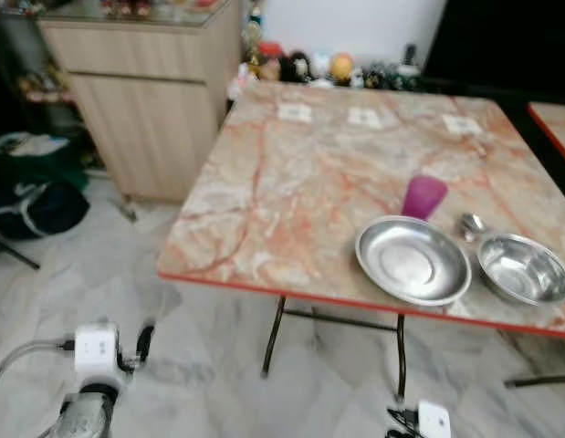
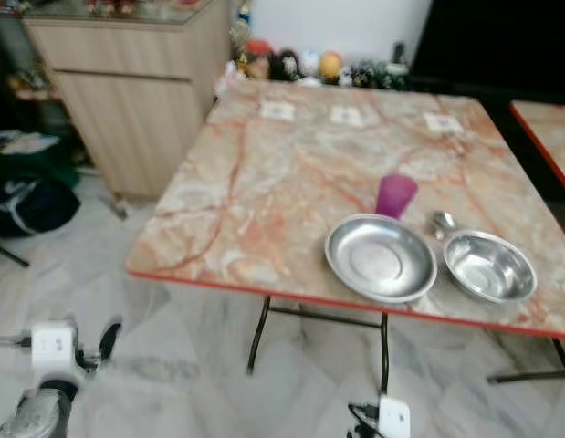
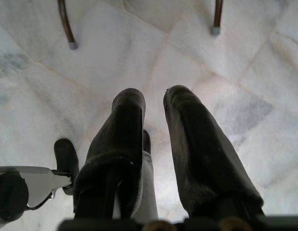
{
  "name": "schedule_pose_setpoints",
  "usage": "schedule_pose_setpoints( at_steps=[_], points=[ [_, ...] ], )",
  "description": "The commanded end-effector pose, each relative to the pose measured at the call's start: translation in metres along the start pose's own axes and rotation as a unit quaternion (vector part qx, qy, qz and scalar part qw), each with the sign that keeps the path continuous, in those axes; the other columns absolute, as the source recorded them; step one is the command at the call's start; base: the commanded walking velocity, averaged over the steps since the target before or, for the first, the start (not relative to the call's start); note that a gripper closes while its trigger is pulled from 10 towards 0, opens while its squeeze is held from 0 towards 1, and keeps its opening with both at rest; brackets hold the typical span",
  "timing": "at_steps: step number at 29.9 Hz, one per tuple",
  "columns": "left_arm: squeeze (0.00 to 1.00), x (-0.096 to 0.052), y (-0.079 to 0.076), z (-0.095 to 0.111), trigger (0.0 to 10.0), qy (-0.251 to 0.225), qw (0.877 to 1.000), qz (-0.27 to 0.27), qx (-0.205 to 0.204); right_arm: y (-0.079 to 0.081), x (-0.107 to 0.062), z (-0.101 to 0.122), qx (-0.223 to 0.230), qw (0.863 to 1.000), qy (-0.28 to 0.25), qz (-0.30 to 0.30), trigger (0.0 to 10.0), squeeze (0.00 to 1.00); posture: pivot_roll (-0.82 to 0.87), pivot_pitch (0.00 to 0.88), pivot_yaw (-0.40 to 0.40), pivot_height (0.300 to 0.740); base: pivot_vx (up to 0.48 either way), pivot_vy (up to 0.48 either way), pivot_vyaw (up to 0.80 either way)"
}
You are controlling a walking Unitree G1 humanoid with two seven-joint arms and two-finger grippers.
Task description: Setting the table
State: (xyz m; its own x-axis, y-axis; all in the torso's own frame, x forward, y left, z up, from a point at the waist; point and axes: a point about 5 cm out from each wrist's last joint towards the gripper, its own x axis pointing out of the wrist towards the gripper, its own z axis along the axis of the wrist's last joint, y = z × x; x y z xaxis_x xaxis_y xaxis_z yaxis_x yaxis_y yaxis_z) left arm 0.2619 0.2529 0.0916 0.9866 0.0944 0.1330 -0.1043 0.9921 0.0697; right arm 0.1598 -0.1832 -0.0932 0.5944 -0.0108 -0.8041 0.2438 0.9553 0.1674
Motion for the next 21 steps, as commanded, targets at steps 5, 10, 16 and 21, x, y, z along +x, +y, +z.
schedule_pose_setpoints(
  at_steps=[5,10,16,21],
  points=[
    [0.00,0.033,-0.027,0.031,10.0,-0.046,0.998,-0.039,-0.023,-0.003,-0.001,-0.003,-0.001,1.000,0.008,-0.006,10.0,0.00,0.14,0.000,-0.075,0.740,0.000,0.000,0.00],
    [0.00,0.034,-0.035,0.034,10.0,-0.036,0.997,-0.051,-0.037,-0.005,-0.001,-0.002,0.005,1.000,0.005,-0.008,10.0,0.00,0.13,0.000,-0.065,0.740,0.000,0.000,0.00],
    [0.00,0.029,-0.048,0.027,10.0,-0.003,0.996,-0.080,-0.049,-0.009,-0.002,-0.005,0.007,1.000,0.011,-0.015,10.0,0.00,0.13,0.000,-0.069,0.740,0.000,0.000,-0.67],
    [0.00,0.027,-0.050,0.028,10.0,-0.003,0.995,-0.082,-0.048,-0.009,-0.002,-0.005,0.007,1.000,0.012,-0.015,10.0,0.00,0.14,0.000,-0.073,0.740,0.000,0.000,-0.66]
  ],
)
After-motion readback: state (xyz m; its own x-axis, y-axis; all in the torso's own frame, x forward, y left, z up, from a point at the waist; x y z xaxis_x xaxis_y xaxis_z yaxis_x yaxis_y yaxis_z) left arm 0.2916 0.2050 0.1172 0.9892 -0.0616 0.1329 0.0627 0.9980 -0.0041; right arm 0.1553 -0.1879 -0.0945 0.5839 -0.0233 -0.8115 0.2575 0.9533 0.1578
